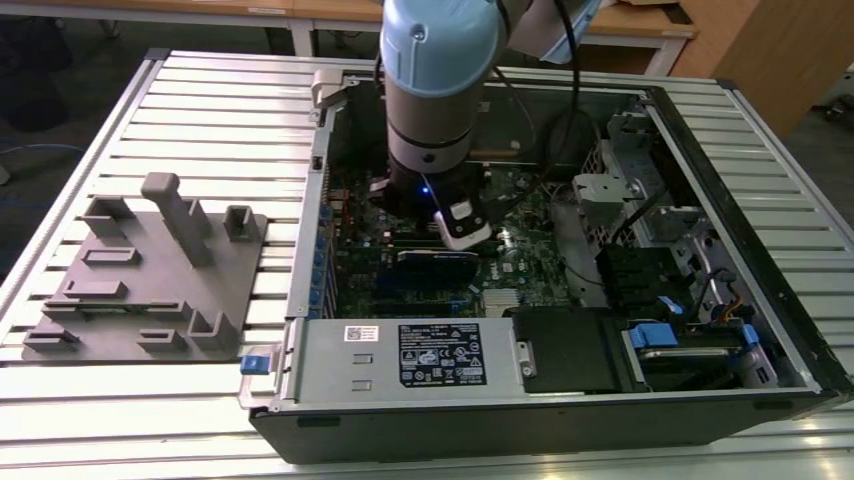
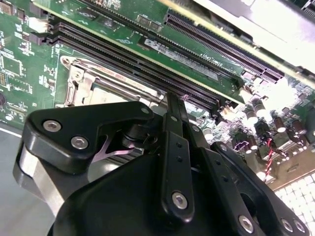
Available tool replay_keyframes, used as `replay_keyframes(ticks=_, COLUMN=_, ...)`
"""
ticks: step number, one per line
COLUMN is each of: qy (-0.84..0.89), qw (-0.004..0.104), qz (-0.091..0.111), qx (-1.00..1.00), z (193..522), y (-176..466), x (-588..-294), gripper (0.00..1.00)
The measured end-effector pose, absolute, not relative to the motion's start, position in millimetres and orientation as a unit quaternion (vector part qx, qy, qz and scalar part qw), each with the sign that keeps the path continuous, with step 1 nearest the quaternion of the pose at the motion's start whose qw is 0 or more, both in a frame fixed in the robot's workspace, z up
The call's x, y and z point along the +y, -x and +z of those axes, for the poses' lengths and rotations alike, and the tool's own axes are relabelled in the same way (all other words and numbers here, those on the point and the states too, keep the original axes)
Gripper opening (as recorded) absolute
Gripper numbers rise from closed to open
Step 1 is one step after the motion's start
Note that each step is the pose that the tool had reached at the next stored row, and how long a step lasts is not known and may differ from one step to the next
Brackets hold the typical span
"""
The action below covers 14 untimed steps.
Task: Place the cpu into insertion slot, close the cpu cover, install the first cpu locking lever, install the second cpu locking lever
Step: 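Install the second cpu locking lever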
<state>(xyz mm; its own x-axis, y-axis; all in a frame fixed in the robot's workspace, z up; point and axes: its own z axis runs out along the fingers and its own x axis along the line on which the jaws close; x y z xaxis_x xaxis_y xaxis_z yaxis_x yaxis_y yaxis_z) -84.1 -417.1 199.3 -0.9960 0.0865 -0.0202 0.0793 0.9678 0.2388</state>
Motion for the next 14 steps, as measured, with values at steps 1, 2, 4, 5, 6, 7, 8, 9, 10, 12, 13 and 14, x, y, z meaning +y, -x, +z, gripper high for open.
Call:
replay_keyframes(ticks=1, qy=-0.042, qw=0.015, qz=0.120, qx=0.992, z=198.4, y=84.7, x=-416.9, gripper=0.10)
replay_keyframes(ticks=2, qy=-0.042, qw=0.015, qz=0.120, qx=0.992, z=197.8, y=85.4, x=-416.8, gripper=0.10)
replay_keyframes(ticks=4, qy=-0.043, qw=0.016, qz=0.120, qx=0.992, z=196.7, y=86.6, x=-416.7, gripper=0.10)
replay_keyframes(ticks=5, qy=-0.043, qw=0.016, qz=0.121, qx=0.992, z=196.4, y=86.9, x=-416.7, gripper=0.10)
replay_keyframes(ticks=6, qy=-0.044, qw=0.016, qz=0.121, qx=0.992, z=196.3, y=87.1, x=-416.7, gripper=0.10)
replay_keyframes(ticks=7, qy=-0.044, qw=0.016, qz=0.122, qx=0.991, z=196.3, y=87.2, x=-416.5, gripper=0.10)
replay_keyframes(ticks=8, qy=-0.045, qw=0.016, qz=0.123, qx=0.991, z=196.1, y=87.5, x=-416.2, gripper=0.10)
replay_keyframes(ticks=9, qy=-0.045, qw=0.016, qz=0.123, qx=0.991, z=196.1, y=87.6, x=-416.1, gripper=0.10)
replay_keyframes(ticks=10, qy=-0.045, qw=0.016, qz=0.124, qx=0.991, z=196.0, y=87.8, x=-415.9, gripper=0.10)
replay_keyframes(ticks=12, qy=-0.046, qw=0.016, qz=0.124, qx=0.991, z=195.6, y=88.5, x=-415.5, gripper=0.10)
replay_keyframes(ticks=13, qy=-0.046, qw=0.017, qz=0.124, qx=0.991, z=195.2, y=88.8, x=-415.2, gripper=0.10)
replay_keyframes(ticks=14, qy=-0.047, qw=0.017, qz=0.124, qx=0.991, z=194.8, y=89.2, x=-415.0, gripper=0.10)
